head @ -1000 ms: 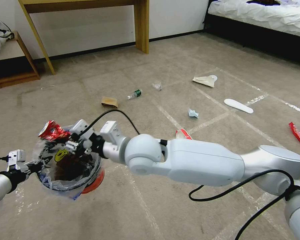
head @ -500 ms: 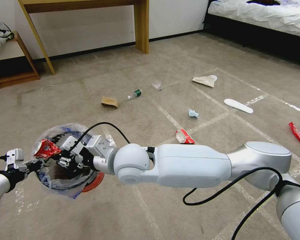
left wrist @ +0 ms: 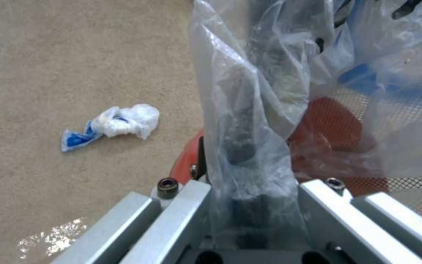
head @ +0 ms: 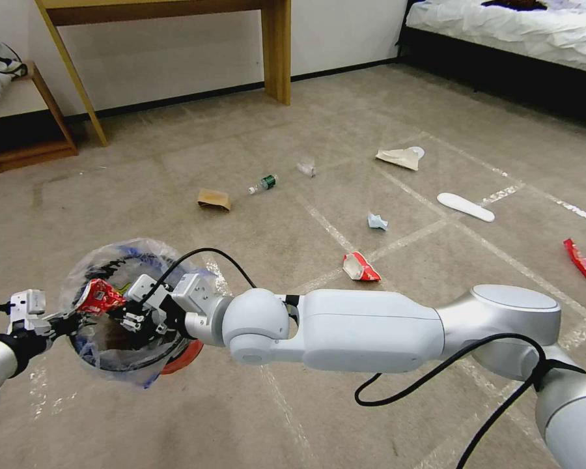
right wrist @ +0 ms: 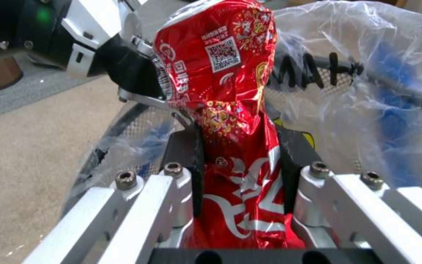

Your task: Pick up the trash bin and place the garbage on the floor into it.

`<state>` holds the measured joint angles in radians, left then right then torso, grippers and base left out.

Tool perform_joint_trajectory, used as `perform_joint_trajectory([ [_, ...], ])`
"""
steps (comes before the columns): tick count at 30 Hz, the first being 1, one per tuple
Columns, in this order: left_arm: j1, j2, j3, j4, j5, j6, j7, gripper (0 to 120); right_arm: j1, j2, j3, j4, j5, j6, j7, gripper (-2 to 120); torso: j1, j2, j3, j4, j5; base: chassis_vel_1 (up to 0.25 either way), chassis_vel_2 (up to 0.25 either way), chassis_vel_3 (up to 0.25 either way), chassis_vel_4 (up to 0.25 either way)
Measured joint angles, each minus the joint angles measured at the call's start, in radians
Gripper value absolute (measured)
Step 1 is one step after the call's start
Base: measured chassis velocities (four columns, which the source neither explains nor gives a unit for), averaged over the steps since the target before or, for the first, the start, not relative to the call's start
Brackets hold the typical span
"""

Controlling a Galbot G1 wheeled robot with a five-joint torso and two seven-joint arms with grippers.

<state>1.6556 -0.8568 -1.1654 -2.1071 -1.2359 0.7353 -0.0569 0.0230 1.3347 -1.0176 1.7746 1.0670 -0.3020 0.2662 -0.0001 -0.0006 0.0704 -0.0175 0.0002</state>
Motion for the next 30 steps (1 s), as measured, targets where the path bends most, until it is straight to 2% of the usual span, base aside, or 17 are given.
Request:
perform_joint_trajectory([
  [14,-0.006,-0.011,0.006,0.008,0.004,0.0,0.001,1,-0.014,-0.016,-0.003,-0.007,-0.021,0.007,-0.006,26,0.0,0.0,0.0,-0.0001,0.0,0.0,0.0,0.0,0.0],
  [16,-0.005,-0.013,0.007,0.009,0.005,0.0,0.001,1,-0.016,-0.018,-0.003,-0.007,-0.023,0.008,-0.007,36,0.0,0.0,0.0,-0.0001,0.0,0.0,0.0,0.0,0.0],
  [19,-0.005,-0.014,0.007,0.009,0.005,0.0,0.001,1,-0.017,-0.019,-0.003,-0.007,-0.024,0.008,-0.007,41,0.0,0.0,0.0,0.0,0.0001,0.0,0.0,0.0,0.0],
  [21,-0.005,-0.017,0.008,0.01,0.006,0.0,0.002,1,-0.018,-0.02,-0.003,-0.008,-0.027,0.008,-0.009,54,0.0,0.0,0.0,0.0,0.0001,0.0,0.0,0.0,0.0],
  [23,-0.005,-0.018,0.008,0.01,0.006,0.0,0.002,1,-0.018,-0.02,-0.003,-0.008,-0.028,0.008,-0.01,57,0.0,0.0,0.0,0.0,0.0,0.0,0.0,0.0,0.0],
  [25,-0.005,-0.021,0.008,0.011,0.007,0.0,0.003,1,-0.019,-0.02,-0.003,-0.009,-0.03,0.01,-0.012,69,0.0,0.0,0.0,-0.0001,0.0001,0.0,0.0,0.0,0.0],
  [26,-0.005,-0.021,0.008,0.011,0.007,0.0,0.003,1,-0.019,-0.02,-0.003,-0.009,-0.03,0.01,-0.012,69,0.0,0.0,0.0,-0.0001,0.0001,0.0,0.0,0.0,0.0],
  [30,-0.005,-0.023,0.009,0.013,0.009,0.0,0.004,1,-0.019,-0.022,-0.002,-0.01,-0.032,0.012,-0.013,85,0.0,0.0,0.0,0.0,0.0001,0.0,0.0,0.0,0.0],
])
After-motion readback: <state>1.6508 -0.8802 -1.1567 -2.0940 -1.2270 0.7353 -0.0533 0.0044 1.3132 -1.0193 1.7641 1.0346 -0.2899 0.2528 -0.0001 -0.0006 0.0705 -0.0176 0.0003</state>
